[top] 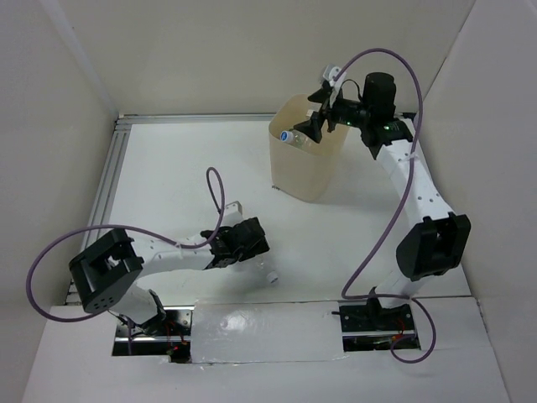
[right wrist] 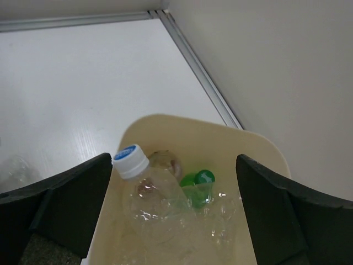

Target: Put the plastic bottles in the bin

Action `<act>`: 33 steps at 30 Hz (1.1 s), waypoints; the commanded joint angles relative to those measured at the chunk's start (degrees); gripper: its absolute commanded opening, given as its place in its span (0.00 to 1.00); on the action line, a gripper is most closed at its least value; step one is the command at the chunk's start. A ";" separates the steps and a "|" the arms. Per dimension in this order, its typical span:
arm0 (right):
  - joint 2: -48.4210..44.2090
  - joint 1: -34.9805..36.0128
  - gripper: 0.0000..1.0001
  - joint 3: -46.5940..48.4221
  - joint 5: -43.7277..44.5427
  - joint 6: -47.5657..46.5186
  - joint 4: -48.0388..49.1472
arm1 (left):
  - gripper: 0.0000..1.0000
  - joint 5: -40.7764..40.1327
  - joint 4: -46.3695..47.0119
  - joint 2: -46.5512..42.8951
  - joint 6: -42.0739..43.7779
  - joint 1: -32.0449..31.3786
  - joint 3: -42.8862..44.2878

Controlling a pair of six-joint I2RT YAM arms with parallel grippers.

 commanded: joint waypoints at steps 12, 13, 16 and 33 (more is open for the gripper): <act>-20.77 -16.81 0.82 -8.45 -6.73 8.85 -7.62 | 0.19 -6.84 -7.30 -6.93 13.05 -3.42 15.11; -23.57 -20.14 0.72 -9.85 -8.04 5.72 -9.20 | 0.19 -6.85 -5.91 -8.60 17.50 -3.42 17.56; -28.85 -24.55 0.33 -17.84 -8.05 -3.24 -16.23 | 0.19 -6.24 4.27 -11.95 27.96 -3.42 22.39; -38.54 -25.09 0.83 -44.49 -7.35 -26.40 -35.23 | 0.43 -9.57 24.60 34.78 53.30 8.09 85.94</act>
